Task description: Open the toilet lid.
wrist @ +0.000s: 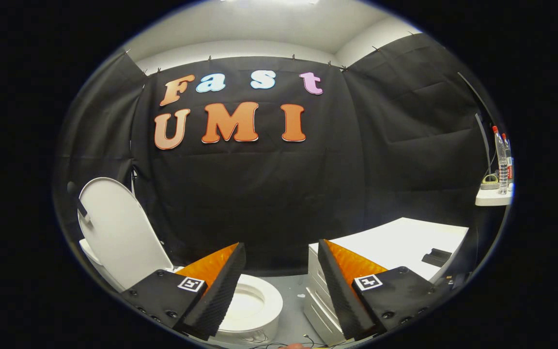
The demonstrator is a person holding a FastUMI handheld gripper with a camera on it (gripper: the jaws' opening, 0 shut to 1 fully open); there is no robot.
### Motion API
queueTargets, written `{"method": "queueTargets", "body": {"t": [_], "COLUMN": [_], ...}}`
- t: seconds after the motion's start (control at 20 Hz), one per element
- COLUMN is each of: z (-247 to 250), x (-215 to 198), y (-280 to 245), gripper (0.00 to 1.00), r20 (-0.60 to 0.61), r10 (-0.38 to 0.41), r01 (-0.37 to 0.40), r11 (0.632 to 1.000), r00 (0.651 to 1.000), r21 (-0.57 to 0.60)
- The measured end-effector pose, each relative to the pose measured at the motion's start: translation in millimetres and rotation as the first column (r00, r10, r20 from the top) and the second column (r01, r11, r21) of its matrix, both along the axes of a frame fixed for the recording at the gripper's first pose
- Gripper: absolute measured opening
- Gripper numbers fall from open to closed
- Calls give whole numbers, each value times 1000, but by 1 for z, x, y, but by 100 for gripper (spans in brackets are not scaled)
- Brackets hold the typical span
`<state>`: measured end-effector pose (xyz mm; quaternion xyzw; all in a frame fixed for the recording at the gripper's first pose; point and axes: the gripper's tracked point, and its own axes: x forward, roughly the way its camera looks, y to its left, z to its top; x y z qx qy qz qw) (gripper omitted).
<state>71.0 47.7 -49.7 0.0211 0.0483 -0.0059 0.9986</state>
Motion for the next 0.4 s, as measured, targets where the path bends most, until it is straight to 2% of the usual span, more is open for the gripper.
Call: {"method": "queueTargets", "body": {"t": [0.4], "z": [-4], "x": [0], "y": [-9], "gripper": [96], "r20": [-6], "r10": [-24], "r01": [24], "r11": [1000], "r00": [1000], "r21": [7]}}
